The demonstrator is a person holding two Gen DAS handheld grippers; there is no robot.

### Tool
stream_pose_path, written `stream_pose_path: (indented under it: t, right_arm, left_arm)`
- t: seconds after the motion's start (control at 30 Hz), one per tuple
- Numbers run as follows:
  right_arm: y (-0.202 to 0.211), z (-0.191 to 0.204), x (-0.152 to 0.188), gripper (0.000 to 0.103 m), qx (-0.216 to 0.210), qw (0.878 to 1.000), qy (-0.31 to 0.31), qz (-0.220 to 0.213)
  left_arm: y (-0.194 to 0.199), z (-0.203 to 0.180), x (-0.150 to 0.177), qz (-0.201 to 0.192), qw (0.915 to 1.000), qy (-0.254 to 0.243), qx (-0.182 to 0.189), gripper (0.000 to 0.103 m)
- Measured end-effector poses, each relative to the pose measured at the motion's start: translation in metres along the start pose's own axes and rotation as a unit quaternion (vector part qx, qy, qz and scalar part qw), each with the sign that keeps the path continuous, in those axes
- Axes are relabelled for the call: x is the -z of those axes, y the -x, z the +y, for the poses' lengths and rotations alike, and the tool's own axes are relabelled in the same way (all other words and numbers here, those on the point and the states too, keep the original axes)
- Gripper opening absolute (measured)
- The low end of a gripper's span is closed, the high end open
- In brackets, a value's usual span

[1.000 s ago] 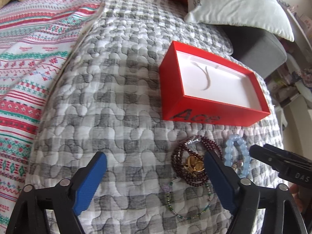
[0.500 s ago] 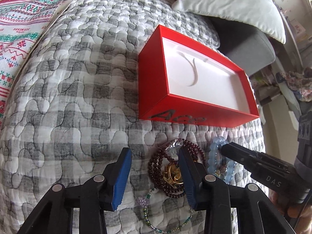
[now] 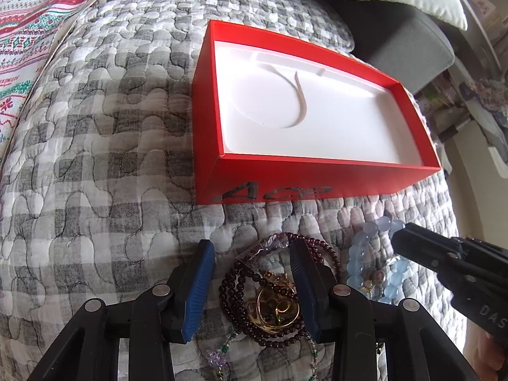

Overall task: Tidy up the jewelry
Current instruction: 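Grasp the dark red garnet bracelet with the left tool while the right tool grasps the light blue bracelet, then carry both bracelets into the red Ace box and open both tools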

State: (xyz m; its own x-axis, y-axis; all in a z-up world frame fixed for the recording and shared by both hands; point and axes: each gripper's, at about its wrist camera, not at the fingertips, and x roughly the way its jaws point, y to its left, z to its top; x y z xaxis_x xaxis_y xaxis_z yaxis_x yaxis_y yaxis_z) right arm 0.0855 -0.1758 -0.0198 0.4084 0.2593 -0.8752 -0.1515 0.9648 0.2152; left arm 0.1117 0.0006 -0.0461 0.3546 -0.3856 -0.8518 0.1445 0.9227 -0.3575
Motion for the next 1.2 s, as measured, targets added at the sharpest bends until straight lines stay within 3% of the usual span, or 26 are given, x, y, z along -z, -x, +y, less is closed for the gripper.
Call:
stream_pose_path:
  t: [0.07,0.27,0.77,1.03,1.2]
  right_arm:
    - [0.009,0.001,0.002,0.012,-0.006,1.0,0.0,-0.007]
    - [0.03,-0.001,0.007,0.012,-0.02,0.999,-0.01,-0.028]
    - [0.082,0.013,0.002,0.012,-0.05,0.994,-0.013,-0.101]
    - [0.096,0.011,-0.016,0.012,-0.053,0.988,-0.02,-0.143]
    - [0.099,0.004,-0.032,0.012,-0.04,0.984,-0.03,-0.168]
  left_arm:
    - [-0.002,-0.002,-0.001,0.003,0.9999,-0.005,-0.011,0.023]
    - [0.001,-0.009,0.004,-0.008,0.9991,-0.025,-0.034,0.006]
    - [0.066,-0.05,0.01,-0.114,0.9904,-0.071,0.033,0.004]
    - [0.082,-0.047,-0.007,-0.174,0.9814,-0.032,0.074,0.004]
    - [0.069,-0.033,-0.026,-0.187,0.9782,0.0,0.09,0.004]
